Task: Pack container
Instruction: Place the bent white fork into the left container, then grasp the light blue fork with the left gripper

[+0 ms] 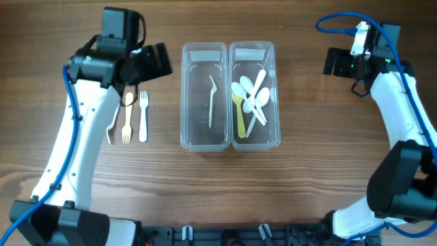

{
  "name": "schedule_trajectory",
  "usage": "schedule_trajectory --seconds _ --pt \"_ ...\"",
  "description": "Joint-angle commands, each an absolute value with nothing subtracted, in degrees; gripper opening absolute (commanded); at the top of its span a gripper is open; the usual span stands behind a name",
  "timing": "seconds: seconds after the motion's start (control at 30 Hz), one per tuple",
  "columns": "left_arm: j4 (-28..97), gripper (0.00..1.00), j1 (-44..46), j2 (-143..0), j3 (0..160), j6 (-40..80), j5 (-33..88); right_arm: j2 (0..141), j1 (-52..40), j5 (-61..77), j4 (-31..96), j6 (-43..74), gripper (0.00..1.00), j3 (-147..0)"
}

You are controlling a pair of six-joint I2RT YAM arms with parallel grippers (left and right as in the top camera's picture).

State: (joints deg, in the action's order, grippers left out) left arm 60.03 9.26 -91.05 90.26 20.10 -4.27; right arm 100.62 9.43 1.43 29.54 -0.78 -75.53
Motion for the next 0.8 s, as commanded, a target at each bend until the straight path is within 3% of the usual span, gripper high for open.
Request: schedule_trajectory --seconds 0.0,0.33,0.53,0.73,0.77 --pt "62.5 1.00 8.0 -93.2 88.8 20.0 -8.4 99.8 9.2 1.3 29.5 -1.4 1.00 -75.6" --pt "45.6 1.00 6.5 -96.1 65.1 20.0 -8.4 99.8 9.2 1.3 29.5 -1.4 1.00 -75.6" --pt "41.0 1.00 6.5 -96.4 61.8 19.7 -7.1 99.8 9.2 1.3 29.5 -1.4 1.00 -75.6" --pt "31.8 0.99 6.5 -96.6 54.5 10.6 -7.1 99.8 9.2 1.3 29.5 -1.4 1.00 -75.6" --pt "29.4 0.95 6.5 -96.6 52.9 9.7 -7.1 99.8 9.2 1.3 29.5 -1.4 1.00 -75.6"
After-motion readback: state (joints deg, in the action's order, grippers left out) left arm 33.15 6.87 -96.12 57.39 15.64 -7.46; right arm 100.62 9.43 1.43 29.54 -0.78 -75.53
